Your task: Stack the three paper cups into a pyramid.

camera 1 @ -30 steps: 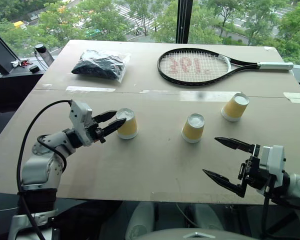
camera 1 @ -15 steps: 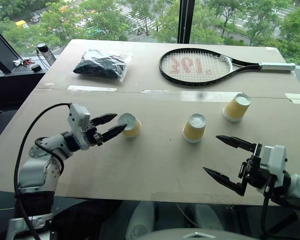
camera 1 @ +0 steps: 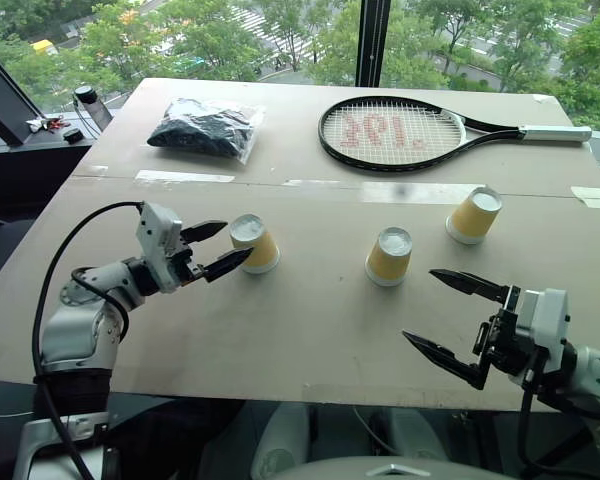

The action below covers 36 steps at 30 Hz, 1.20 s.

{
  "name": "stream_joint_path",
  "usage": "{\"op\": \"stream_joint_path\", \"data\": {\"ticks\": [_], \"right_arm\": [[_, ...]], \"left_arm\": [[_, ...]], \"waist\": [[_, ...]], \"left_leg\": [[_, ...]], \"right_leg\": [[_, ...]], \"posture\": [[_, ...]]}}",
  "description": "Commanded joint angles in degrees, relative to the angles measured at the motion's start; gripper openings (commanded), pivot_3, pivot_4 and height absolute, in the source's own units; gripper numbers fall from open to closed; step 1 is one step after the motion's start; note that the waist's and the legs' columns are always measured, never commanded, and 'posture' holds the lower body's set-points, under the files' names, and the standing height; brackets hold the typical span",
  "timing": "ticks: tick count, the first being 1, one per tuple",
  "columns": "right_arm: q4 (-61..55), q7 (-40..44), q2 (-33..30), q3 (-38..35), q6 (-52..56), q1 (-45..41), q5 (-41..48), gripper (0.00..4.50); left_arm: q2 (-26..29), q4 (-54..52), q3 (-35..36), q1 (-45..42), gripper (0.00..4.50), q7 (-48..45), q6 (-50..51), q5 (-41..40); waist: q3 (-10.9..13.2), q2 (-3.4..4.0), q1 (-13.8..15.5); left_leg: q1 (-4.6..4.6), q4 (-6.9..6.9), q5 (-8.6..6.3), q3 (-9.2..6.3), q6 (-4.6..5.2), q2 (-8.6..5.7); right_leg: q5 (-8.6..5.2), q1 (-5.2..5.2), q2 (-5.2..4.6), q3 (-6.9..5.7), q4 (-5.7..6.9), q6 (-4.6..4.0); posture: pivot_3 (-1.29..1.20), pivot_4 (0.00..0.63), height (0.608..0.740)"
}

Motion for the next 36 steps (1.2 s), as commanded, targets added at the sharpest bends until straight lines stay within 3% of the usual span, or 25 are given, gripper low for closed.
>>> {"op": "stream_joint_path", "data": {"ticks": [1, 19, 25, 36], "right_arm": [[-2.1, -0.6, 0.01, -0.27, -0.92, 0.26, 0.21, 4.5], [-4.15, -2.91, -0.18, -0.34, -0.34, 2.07, 0.23, 4.5], [-5.13, -4.35, 0.18, -0.3, -0.53, 3.17, -0.44, 4.5], [-5.52, -5.6, 0.29, -0.04, -0.72, 3.65, -1.29, 4.5]], "left_arm": [[-0.1, 0.22, -1.55, -2.34, 4.47, 0.29, -1.4, 1.89], [-1.25, 3.02, -5.16, -7.94, 4.47, -2.72, -1.24, 3.73], [-1.03, 5.15, -6.07, -9.3, 2.66, -4.44, -0.59, 4.28], [-2.34, 3.06, -7.0, -13.49, 2.64, -7.27, 4.27, 1.02]], "waist": [[0.0, 0.0, 0.02], [0.01, -0.02, -0.01], [0.01, -0.02, -0.03], [0.01, -0.03, 0.04]], "left_leg": [[0.0, 0.0, 0.0, 0.0, 0.0, 0.0], [-0.03, 0.05, 0.01, 0.0, -0.01, 0.0], [-0.02, 0.06, 0.01, 0.0, -0.01, -0.01], [-0.04, 0.25, 0.0, -0.01, 0.0, -0.01]], "right_leg": [[0.0, 0.0, 0.0, 0.01, 0.0, 0.0], [0.0, -0.03, 0.06, 0.01, 0.06, 0.0], [0.0, -0.03, 0.17, 0.01, 0.09, 0.0], [0.0, -0.03, 0.19, 0.0, 0.22, 0.0]], "posture": [[0.0, 0.15, 0.74], [0.0, 0.15, 0.74], [0.0, 0.15, 0.74], [0.0, 0.15, 0.74]]}}
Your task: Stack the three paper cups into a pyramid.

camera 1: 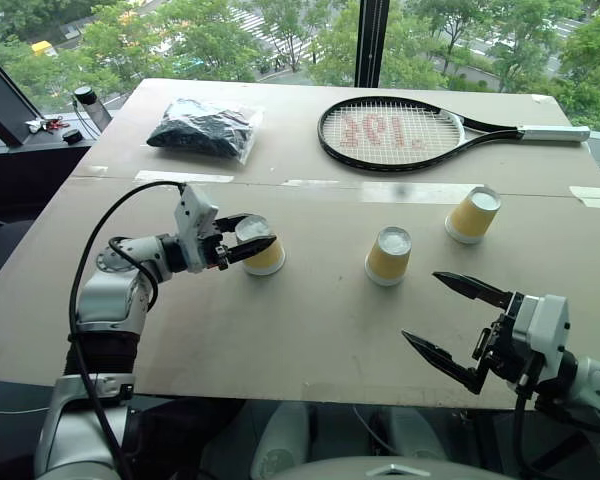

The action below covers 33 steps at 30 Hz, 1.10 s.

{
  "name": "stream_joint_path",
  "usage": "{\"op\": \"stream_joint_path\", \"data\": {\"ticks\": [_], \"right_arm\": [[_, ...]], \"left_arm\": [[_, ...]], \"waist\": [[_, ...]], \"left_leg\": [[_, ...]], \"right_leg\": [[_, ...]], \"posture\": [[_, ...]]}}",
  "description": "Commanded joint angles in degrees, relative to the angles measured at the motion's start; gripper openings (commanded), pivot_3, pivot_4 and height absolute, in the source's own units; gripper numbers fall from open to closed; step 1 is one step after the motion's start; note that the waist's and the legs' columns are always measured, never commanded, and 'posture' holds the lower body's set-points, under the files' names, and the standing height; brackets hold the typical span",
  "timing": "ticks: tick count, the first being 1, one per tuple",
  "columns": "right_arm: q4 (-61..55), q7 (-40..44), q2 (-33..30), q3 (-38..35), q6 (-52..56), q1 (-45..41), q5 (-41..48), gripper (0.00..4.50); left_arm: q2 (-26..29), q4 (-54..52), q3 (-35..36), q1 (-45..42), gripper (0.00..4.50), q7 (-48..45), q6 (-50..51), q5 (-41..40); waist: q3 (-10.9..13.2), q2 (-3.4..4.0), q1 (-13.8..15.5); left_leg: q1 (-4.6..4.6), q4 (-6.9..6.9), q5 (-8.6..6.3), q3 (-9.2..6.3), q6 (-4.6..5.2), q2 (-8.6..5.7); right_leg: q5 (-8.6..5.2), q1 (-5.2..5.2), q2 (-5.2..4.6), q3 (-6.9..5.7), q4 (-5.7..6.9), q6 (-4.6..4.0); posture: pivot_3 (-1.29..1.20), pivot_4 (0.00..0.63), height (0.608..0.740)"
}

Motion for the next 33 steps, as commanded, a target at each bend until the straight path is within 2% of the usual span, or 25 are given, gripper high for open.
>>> {"op": "stream_joint_path", "data": {"ticks": [1, 7, 15, 33], "right_arm": [[-2.49, -0.63, 0.28, -0.29, -0.92, 0.21, 0.04, 4.5], [-3.22, -1.66, 0.7, 0.09, -1.01, 1.1, -0.9, 4.5], [-5.02, -3.34, 1.65, -0.14, -1.3, 3.92, -2.37, 4.5], [-7.44, -5.28, 2.71, -0.11, -1.42, 7.34, -3.7, 4.5]], "left_arm": [[-0.36, -3.66, -0.99, -3.5, 2.64, -2.67, 4.09, -3.59], [-2.9, -3.29, -6.25, -9.04, 2.64, -7.28, 7.33, -4.18], [-11.03, 7.09, -13.32, -15.88, 2.64, -8.98, -1.47, 2.63], [-16.36, 17.67, -14.49, -19.42, 2.64, -11.17, -11.52, 7.59]], "waist": [[0.01, -0.01, 0.04], [0.01, -0.02, -0.01], [0.03, -0.05, -0.04], [0.06, -0.1, -0.02]], "left_leg": [[-0.03, 0.05, 0.0, -0.01, 0.0, 0.0], [-0.11, 0.24, 0.0, -0.01, 0.0, -0.01], [-0.11, 0.38, -0.01, -0.02, 0.01, -0.01], [-0.13, 0.46, -0.01, -0.02, 0.02, -0.01]], "right_leg": [[0.0, 0.0, 0.01, -0.01, 0.0, 0.0], [-0.01, 0.01, 0.05, -0.01, 0.05, 0.01], [-0.01, 0.0, 0.15, 0.0, 0.2, 0.01], [-0.01, -0.01, 0.17, -0.01, 0.24, 0.01]], "posture": [[0.0, 0.15, 0.74], [0.0, 0.15, 0.74], [0.0, 0.15, 0.74], [0.0, 0.15, 0.74]]}}
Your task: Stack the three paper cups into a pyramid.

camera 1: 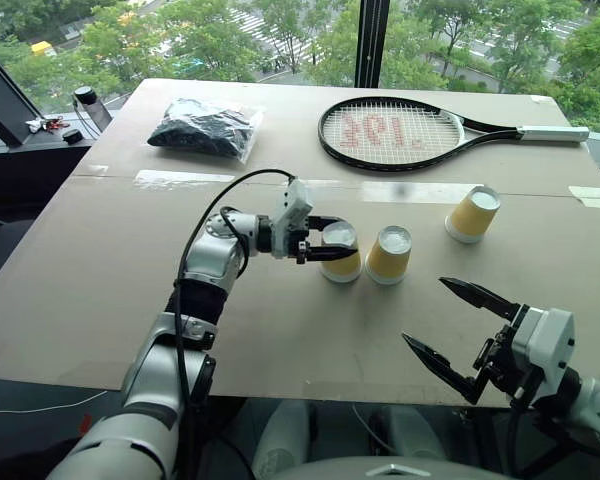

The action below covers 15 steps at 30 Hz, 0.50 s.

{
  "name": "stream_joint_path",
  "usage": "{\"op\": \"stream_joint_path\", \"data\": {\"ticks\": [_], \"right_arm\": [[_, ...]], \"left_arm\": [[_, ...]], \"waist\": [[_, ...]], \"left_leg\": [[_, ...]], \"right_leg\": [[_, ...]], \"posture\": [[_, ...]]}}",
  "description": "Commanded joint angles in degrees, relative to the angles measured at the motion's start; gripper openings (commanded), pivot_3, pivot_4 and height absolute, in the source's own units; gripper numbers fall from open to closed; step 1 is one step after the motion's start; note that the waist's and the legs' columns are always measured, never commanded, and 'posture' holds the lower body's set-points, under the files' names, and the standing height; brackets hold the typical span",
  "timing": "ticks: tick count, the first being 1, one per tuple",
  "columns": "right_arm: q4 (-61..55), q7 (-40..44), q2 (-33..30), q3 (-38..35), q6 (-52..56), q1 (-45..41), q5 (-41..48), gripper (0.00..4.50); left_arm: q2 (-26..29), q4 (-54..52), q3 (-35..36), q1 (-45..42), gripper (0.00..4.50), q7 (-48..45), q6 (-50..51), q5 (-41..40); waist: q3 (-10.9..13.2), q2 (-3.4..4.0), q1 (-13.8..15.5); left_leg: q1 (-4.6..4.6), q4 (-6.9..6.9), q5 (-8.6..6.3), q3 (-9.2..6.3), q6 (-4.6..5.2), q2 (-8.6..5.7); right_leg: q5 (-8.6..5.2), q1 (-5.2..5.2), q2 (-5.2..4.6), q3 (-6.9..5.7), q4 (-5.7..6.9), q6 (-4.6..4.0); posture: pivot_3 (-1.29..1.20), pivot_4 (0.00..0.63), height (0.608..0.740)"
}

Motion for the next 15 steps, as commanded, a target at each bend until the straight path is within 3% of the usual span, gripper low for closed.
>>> {"op": "stream_joint_path", "data": {"ticks": [1, 15], "right_arm": [[-2.5, -0.44, 0.22, -0.72, -1.26, 0.45, -0.15, 4.5], [-3.27, -1.0, 0.59, -0.78, -1.42, 1.74, -0.89, 4.5]], "left_arm": [[-1.2, 2.0, 0.54, -2.08, 2.64, -0.15, -4.12, 1.25], [-3.49, 7.49, 1.2, -3.37, 2.64, -3.11, -5.99, 1.17]], "waist": [[0.0, -0.01, 0.07], [0.0, -0.01, 0.07]], "left_leg": [[0.0, 0.0, 0.0, 0.0, 0.0, 0.0], [0.0, 0.02, 0.0, -0.01, 0.0, -0.01]], "right_leg": [[0.0, 0.0, 0.0, 0.0, 0.0, 0.0], [0.0, 0.01, 0.0, -0.13, 0.02, 0.0]], "posture": [[0.0, 0.15, 0.74], [0.0, 0.15, 0.74]]}}
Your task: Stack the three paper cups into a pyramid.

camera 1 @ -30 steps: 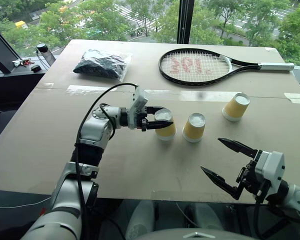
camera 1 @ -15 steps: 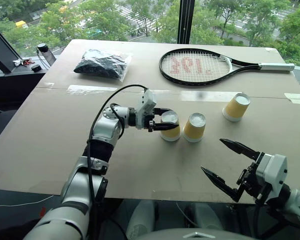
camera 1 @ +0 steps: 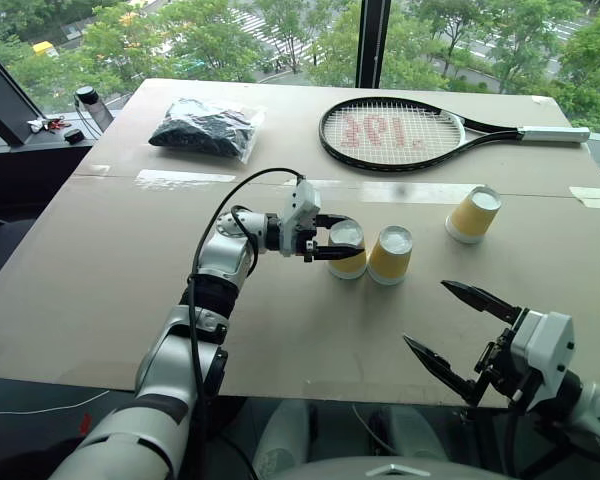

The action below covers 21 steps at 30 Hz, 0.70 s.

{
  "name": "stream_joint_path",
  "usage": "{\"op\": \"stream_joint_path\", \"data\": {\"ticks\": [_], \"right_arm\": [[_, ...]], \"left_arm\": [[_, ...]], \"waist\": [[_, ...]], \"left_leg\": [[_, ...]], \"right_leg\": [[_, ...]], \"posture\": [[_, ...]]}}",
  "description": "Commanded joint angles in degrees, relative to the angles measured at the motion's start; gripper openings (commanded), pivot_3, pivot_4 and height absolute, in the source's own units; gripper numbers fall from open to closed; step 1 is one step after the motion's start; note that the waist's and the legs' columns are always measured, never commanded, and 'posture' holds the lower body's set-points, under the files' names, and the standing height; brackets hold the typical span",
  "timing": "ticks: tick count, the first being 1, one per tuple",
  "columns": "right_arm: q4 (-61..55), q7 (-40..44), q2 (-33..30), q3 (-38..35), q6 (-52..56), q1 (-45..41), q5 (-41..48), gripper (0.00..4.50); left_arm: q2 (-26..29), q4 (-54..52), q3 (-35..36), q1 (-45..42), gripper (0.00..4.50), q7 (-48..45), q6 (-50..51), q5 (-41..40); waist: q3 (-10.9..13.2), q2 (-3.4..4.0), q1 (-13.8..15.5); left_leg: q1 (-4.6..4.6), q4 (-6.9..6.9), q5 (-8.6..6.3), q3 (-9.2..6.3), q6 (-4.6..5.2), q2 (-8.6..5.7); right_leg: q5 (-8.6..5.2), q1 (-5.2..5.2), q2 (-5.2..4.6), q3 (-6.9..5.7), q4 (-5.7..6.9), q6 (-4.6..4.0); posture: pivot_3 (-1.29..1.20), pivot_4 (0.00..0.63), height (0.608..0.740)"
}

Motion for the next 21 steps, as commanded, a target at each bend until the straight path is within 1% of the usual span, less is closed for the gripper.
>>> {"op": "stream_joint_path", "data": {"ticks": [1, 2, 3, 4, 5, 6, 10, 13, 15, 18, 21], "right_arm": [[-2.29, -0.5, 0.4, -0.79, -1.35, 0.28, 0.05, 4.5], [-2.27, -0.57, 0.46, -0.85, -1.38, 0.28, -0.05, 4.5], [-2.24, -0.61, 0.5, -0.91, -1.41, 0.27, -0.11, 4.5], [-2.14, -0.67, 0.54, -1.01, -1.44, 0.22, -0.1, 4.5], [-1.99, -0.72, 0.61, -1.23, -1.55, 0.21, -0.1, 4.5], [-1.85, -0.87, 0.72, -1.38, -1.65, 0.2, -0.16, 4.5], [-0.7, -1.58, 1.64, -2.41, -2.13, 0.16, -0.22, 4.5], [0.17, -0.65, 1.96, -4.52, -2.76, 1.41, 0.85, 4.5], [1.22, 0.51, 2.17, -7.54, -3.5, 2.85, 2.66, 4.5], [3.42, 3.31, 1.64, -12.41, -4.85, 4.65, 5.42, 4.5], [4.83, 5.09, 1.2, -14.87, -5.25, 4.85, 7.35, 4.5]], "left_arm": [[-0.57, -0.12, 1.15, -0.5, 2.64, -1.52, 1.11, -1.2], [-0.6, -0.3, 1.3, -0.44, 2.64, -1.8, 1.34, -1.37], [-0.63, -0.43, 1.42, -0.4, 3.63, -1.99, 1.5, -1.4], [-0.6, -0.52, 1.53, -0.34, 3.87, -2.12, 1.49, -1.37], [-0.53, -0.71, 1.64, -0.22, 4.3, -2.26, 1.59, -1.38], [-0.44, -0.85, 1.81, -0.11, 4.45, -2.32, 1.73, -1.4], [-0.03, -1.57, 2.65, 0.65, 4.45, -2.11, 1.88, -1.64], [0.33, -3.01, 3.42, 1.34, 4.45, -1.3, 2.6, -1.82], [1.21, -4.53, 4.09, 1.86, 4.45, -1.05, 3.53, -2.34], [3.81, -8.53, 5.82, 3.7, 4.45, -1.33, 7.03, -4.37], [6.28, -13.59, 7.03, 6.06, 4.45, -1.4, 11.3, -6.5]], "waist": [[0.0, 0.0, -0.02], [0.0, 0.0, -0.01], [0.0, 0.0, -0.01], [0.0, 0.0, -0.02], [0.01, -0.01, -0.03], [0.01, -0.01, -0.05], [0.01, -0.01, -0.08], [0.01, -0.01, -0.09], [0.01, -0.01, -0.03], [0.01, -0.01, -0.07], [0.02, -0.01, -0.46]], "left_leg": [[0.0, 0.0, 0.0, 0.0, 0.0, 0.0], [0.0, 0.0, 0.0, 0.01, 0.0, 0.0], [0.0, 0.0, 0.0, 0.0, 0.0, 0.0], [0.0, 0.0, 0.0, 0.01, 0.0, 0.0], [0.0, 0.0, 0.0, 0.01, 0.0, 0.0], [0.0, 0.0, 0.0, 0.0, 0.0, 0.0], [0.0, 0.0, 0.0, -0.01, 0.0, 0.0], [0.0, 0.0, 0.0, 0.0, 0.0, 0.0], [-0.01, 0.0, 0.0, 0.0, 0.0, 0.01], [-0.01, 0.0, 0.0, 0.0, 0.0, 0.02], [0.01, -0.02, 0.0, 0.01, 0.0, 0.05]], "right_leg": [[0.0, 0.0, 0.0, 0.0, 0.0, 0.0], [0.0, 0.0, 0.0, 0.0, 0.0, 0.0], [0.0, 0.0, 0.0, 0.0, -0.01, 0.0], [0.0, 0.0, 0.0, 0.0, -0.01, 0.0], [0.0, 0.0, 0.0, 0.0, -0.01, 0.0], [0.0, 0.0, 0.0, 0.0, -0.01, 0.0], [0.0, 0.0, 0.0, 0.0, 0.0, 0.0], [0.0, 0.0, 0.0, 0.0, 0.0, 0.0], [0.0, 0.0, 0.0, 0.01, -0.01, 0.0], [0.0, 0.0, -0.01, 0.04, 0.0, 0.0], [0.0, 0.0, -0.01, 0.17, 0.01, 0.0]], "posture": [[0.0, 0.15, 0.74], [0.0, 0.15, 0.74], [0.0, 0.15, 0.74], [0.0, 0.15, 0.74], [0.0, 0.15, 0.74], [0.0, 0.15, 0.74], [0.0, 0.15, 0.74], [0.0, 0.15, 0.74], [0.0, 0.15, 0.74], [0.0, 0.15, 0.74], [0.0, 0.15, 0.74]]}}
